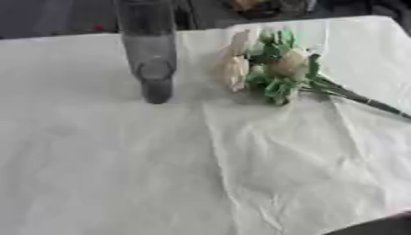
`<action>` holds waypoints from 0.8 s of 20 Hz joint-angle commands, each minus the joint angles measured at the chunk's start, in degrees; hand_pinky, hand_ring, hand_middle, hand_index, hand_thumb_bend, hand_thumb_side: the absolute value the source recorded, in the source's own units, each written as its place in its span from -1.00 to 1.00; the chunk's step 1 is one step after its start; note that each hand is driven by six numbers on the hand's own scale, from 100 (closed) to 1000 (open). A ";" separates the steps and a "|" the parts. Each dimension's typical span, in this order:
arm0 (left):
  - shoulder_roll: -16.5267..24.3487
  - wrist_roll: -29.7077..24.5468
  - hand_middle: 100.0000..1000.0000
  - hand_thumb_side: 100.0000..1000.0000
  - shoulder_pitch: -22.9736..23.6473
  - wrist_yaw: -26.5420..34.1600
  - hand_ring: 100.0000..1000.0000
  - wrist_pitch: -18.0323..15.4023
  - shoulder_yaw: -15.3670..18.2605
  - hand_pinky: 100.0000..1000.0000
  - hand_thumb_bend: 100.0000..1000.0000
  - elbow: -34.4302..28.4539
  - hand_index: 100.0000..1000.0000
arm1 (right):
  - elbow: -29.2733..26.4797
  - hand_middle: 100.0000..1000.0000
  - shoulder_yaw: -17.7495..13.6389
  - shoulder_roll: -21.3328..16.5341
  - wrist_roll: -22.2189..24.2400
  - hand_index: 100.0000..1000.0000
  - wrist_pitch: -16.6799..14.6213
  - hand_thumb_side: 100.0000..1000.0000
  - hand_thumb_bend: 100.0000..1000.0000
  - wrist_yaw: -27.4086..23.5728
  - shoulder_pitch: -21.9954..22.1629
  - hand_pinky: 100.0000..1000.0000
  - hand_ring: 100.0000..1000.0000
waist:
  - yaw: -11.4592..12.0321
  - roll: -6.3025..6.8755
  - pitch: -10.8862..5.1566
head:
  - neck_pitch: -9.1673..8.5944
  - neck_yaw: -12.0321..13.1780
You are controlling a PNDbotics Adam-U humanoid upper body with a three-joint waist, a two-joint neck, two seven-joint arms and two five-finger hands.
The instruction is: Arrange flowers into the vase.
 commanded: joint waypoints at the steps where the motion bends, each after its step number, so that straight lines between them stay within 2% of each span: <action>1: 0.86 -0.26 0.66 0.54 -0.70 -0.20 0.47 0.15 -0.20 0.51 -0.94 -0.76 0.91 | -0.88 0.89 0.72 -4.36 3.88 0.97 1.23 0.91 -0.76 -1.27 -1.55 0.62 0.90 | 0.03 -0.12 -0.92 | -0.12 -0.80; 11: 0.62 -0.74 0.66 0.55 -0.98 0.19 0.47 0.58 -0.62 0.51 -0.95 -0.76 0.91 | -0.88 0.88 5.65 -8.35 17.31 0.97 5.82 0.86 -0.74 -2.31 -6.60 0.67 0.92 | 1.05 -0.23 -1.06 | 0.01 -2.28; 16: 0.60 -1.00 0.66 0.54 -1.22 0.50 0.47 0.71 -0.82 0.51 -0.95 -0.76 0.91 | -0.88 0.88 7.43 -9.55 21.65 0.97 7.26 0.85 -0.74 -2.58 -9.13 0.68 0.92 | 1.71 -0.42 -1.13 | 0.29 -2.77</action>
